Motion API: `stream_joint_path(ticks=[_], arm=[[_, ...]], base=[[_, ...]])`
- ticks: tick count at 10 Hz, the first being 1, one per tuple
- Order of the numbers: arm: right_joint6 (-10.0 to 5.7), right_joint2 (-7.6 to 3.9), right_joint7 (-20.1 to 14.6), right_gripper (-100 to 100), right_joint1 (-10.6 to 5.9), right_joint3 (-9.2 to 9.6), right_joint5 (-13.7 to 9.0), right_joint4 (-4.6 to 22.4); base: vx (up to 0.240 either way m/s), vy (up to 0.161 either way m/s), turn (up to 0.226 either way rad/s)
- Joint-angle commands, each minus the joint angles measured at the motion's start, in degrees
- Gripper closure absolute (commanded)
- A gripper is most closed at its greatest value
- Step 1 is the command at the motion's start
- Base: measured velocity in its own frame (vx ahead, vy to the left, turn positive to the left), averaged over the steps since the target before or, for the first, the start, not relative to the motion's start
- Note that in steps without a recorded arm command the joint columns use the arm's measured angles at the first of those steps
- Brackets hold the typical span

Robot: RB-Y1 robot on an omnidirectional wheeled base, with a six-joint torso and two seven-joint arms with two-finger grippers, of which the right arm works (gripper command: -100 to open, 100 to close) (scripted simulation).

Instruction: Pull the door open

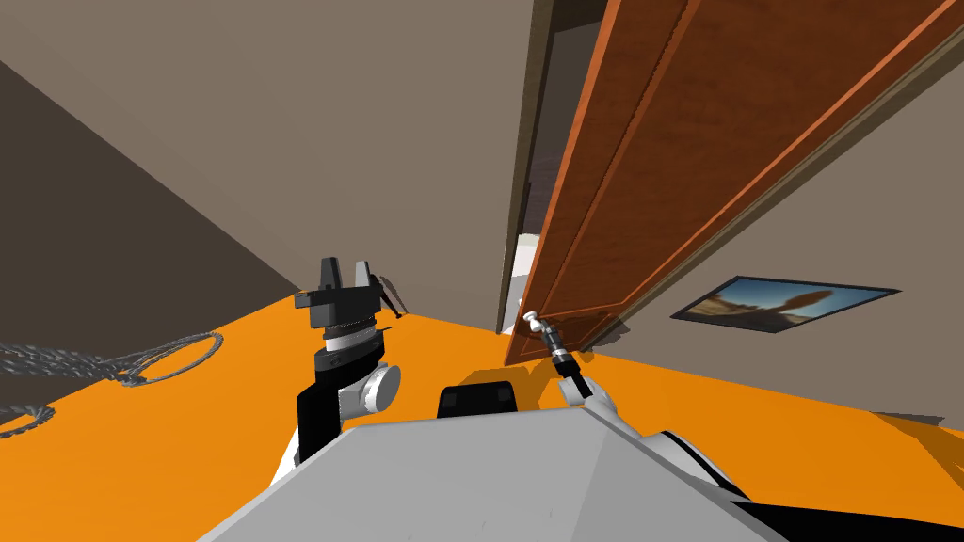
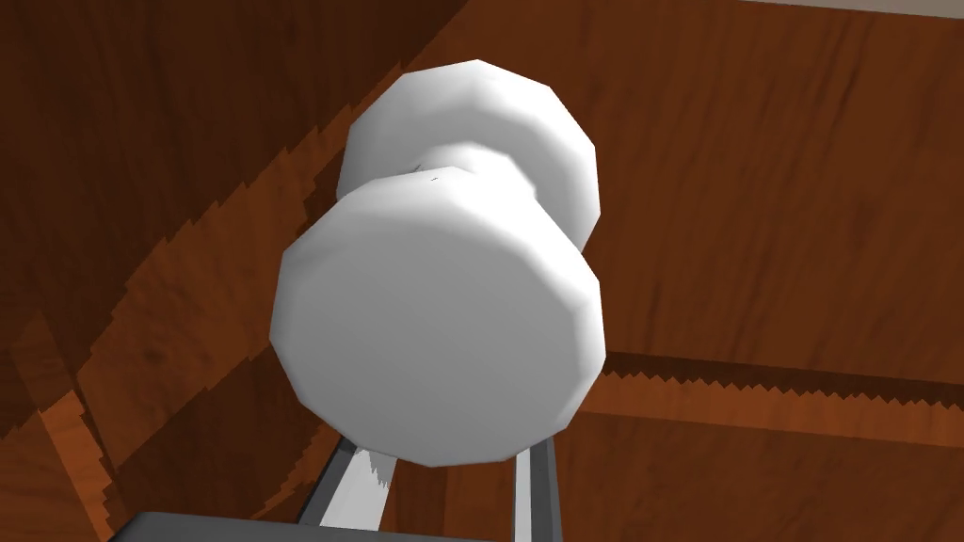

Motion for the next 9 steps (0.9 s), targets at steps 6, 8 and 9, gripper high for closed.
stream_joint_path(ticks=[6,8,9], arm=[[-0.09,1.16,-5.5,100,-0.11,3.0,-1.7,-1.0],[-0.09,1.16,-5.5,100,-0.11,3.0,-1.7,0.3],[-0.09,1.16,-5.5,100,-0.11,3.0,-1.7,-0.2]], base=[[-0.028,-0.011,0.014],[0.004,0.003,0.004],[-0.008,-0.004,-0.015]])
